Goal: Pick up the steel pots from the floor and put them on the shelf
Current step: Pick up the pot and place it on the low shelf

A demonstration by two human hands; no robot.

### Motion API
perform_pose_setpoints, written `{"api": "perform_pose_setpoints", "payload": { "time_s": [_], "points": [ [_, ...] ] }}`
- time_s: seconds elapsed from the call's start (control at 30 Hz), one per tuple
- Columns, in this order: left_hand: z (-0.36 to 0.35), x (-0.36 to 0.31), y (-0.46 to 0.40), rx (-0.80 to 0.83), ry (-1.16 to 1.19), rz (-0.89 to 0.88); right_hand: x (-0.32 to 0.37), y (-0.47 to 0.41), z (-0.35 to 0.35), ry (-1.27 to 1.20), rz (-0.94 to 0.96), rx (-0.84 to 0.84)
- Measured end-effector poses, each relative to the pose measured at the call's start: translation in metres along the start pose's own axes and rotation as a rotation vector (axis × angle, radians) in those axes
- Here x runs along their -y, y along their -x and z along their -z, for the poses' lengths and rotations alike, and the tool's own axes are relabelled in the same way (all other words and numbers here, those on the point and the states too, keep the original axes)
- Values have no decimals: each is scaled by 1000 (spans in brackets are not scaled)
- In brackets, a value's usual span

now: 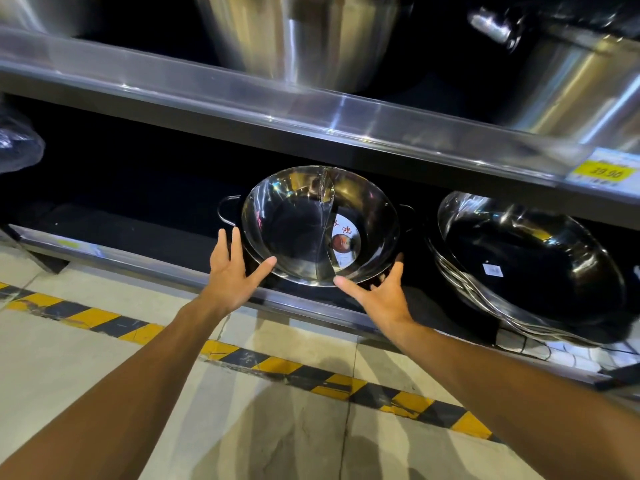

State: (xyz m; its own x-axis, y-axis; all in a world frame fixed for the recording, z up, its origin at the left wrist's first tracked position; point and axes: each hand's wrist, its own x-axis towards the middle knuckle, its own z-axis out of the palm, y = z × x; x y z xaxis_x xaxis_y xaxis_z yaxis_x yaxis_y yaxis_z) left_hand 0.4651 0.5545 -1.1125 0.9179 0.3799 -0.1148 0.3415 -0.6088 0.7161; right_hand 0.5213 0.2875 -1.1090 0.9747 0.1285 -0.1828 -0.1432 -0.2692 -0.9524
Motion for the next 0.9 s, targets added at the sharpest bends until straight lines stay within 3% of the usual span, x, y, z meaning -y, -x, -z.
{"api": "perform_pose_setpoints", "payload": {
  "time_s": [0.3,0.37,0.53,0.73,0.9],
  "points": [
    [-3,-5,3,12,-195,-58,-3,-8,0,131,-13,33],
    [-4,-3,3,2,-164,-83,-5,-11,1,96,-27,39],
    [-17,-2,-5,-42,-447,-78,-7,-23,10,-35,-42,-14],
    [-16,2,-7,-29,-454,-117,-11,-23,8,59,-2,-68],
    [1,14,-11,-60,-395,-116,-11,-17,-9,309,42,-114]
  ]
}}
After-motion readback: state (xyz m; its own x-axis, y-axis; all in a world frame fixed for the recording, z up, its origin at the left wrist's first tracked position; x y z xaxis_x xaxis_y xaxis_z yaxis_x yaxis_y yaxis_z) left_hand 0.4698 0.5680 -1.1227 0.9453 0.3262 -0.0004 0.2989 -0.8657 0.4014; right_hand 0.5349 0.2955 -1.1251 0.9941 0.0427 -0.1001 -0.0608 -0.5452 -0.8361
